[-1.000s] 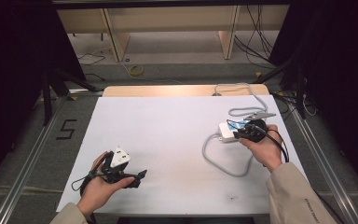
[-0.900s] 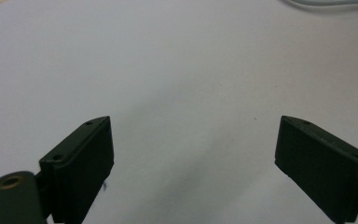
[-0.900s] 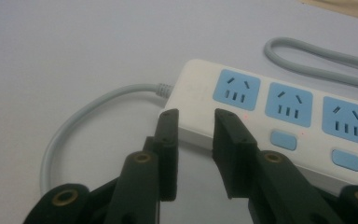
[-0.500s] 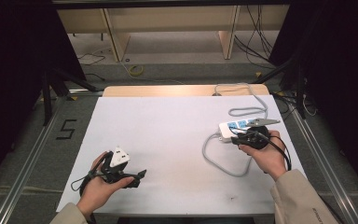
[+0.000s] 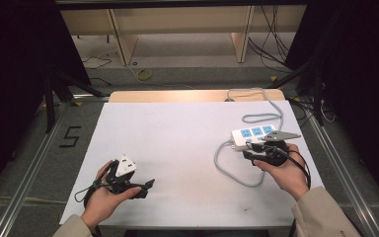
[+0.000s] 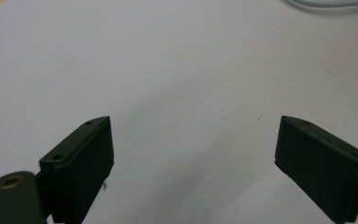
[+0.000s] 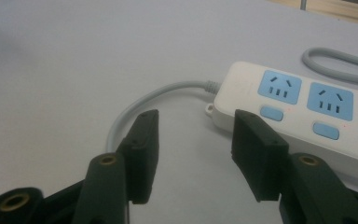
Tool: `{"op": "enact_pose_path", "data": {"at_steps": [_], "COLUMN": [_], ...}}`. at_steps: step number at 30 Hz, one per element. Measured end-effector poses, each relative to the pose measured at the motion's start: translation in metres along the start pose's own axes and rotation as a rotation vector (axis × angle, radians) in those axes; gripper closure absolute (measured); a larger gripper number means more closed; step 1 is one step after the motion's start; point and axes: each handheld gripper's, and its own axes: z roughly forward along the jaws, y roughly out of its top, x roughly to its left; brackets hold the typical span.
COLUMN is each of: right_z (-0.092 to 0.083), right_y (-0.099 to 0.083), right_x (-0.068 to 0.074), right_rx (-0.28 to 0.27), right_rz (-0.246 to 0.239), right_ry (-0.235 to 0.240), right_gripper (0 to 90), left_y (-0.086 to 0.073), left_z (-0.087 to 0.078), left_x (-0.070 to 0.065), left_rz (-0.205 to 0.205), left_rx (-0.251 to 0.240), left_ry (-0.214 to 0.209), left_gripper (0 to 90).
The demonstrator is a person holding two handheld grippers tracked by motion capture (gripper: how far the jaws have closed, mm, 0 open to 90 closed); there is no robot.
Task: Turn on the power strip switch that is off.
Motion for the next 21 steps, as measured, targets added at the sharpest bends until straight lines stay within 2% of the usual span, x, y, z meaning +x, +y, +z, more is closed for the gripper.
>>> {"op": "enact_pose_path", "data": {"at_steps": [5,15,21], "right_z": [-0.005,-0.017,-0.025], "right_y": [-0.006,-0.025,-0.037], "right_x": [0.005,0.013,0.013], "right_rx": [-0.029,-0.026,-0.049], "right_rz": [-0.007,-0.026,-0.034], "right_ry": [0.009,0.03,0.034], "right_gripper": [46.9,41.2,35.0], "left_y": [0.0,0.0,0.0], "left_z": [0.0,-0.002,-0.002], "left_x": [0.0,0.0,0.0], "left_rz": [0.004,0.002,0.004], "left_rx": [0.003,-0.002,0.0], "left_ry": [0.001,0.005,0.006], "left_gripper": [11.2,11.2,11.2]}}
